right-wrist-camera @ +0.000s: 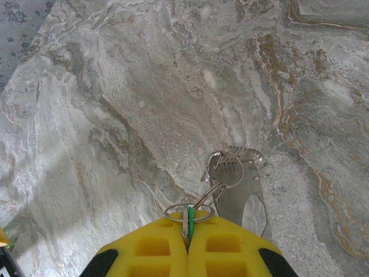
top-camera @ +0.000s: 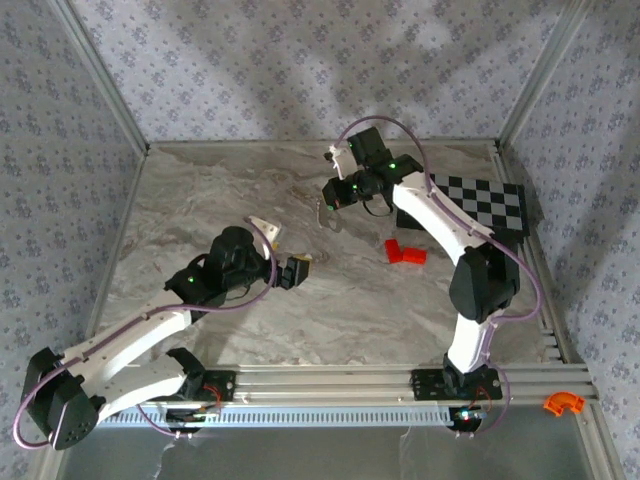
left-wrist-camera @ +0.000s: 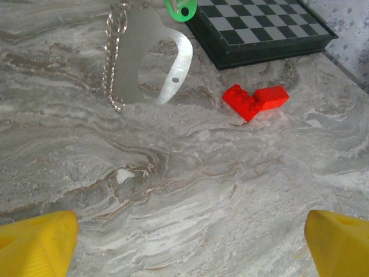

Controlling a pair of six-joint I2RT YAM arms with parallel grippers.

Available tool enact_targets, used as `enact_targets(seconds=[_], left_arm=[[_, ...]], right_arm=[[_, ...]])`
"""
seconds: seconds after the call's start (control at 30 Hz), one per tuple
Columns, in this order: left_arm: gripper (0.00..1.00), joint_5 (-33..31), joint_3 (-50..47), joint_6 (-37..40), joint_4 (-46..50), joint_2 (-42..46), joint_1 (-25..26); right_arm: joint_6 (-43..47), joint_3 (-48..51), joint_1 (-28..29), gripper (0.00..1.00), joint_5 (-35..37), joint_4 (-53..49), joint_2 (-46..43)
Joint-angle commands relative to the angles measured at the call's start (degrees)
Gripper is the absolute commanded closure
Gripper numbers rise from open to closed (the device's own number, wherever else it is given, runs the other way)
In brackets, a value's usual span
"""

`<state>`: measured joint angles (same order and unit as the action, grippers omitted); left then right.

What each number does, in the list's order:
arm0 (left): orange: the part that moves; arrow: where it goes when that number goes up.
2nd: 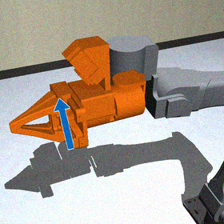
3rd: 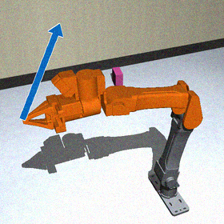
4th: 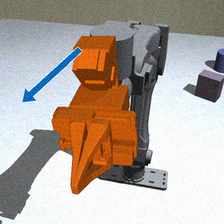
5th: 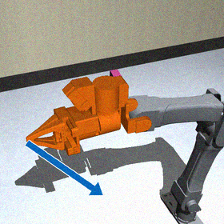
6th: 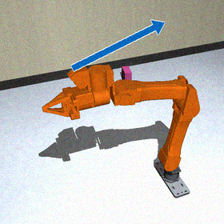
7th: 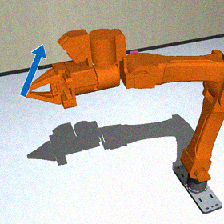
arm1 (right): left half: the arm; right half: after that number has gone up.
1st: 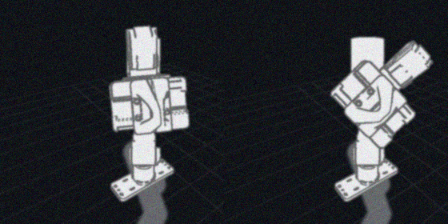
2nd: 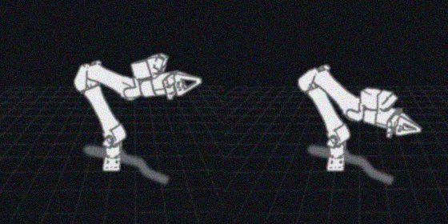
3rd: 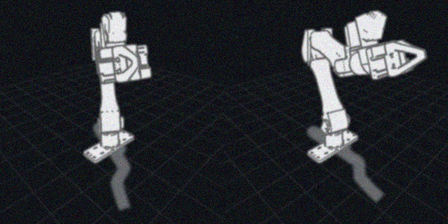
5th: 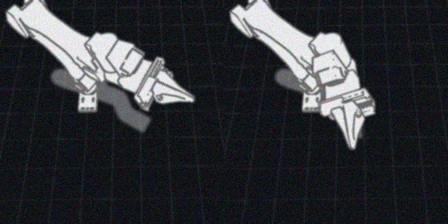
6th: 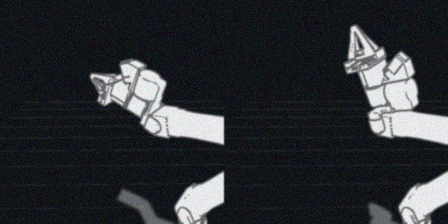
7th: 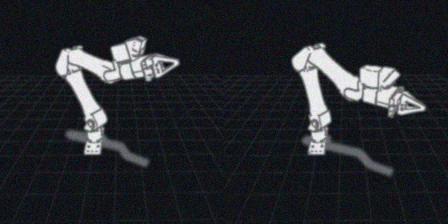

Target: Put the keys on the keyring

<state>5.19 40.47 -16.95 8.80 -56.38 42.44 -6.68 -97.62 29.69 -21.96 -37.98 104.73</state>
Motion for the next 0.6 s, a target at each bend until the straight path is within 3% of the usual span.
enact_targets(seconds=[0.0, 0.57], left_arm=[[0.0, 1.7, -1.2, -1.4, -2.1, 1.3, -0.7], [0.0, 3.8, -3.2, -1.4, -4.8, 1.3, -3.2]], right_arm=[[-0.5, -2.6, 0.0, 1.0, -1.9, 2.1, 1.2], [-0.3, 3.1, 1.1, 1.0, -4.2, 1.2, 0.5]])
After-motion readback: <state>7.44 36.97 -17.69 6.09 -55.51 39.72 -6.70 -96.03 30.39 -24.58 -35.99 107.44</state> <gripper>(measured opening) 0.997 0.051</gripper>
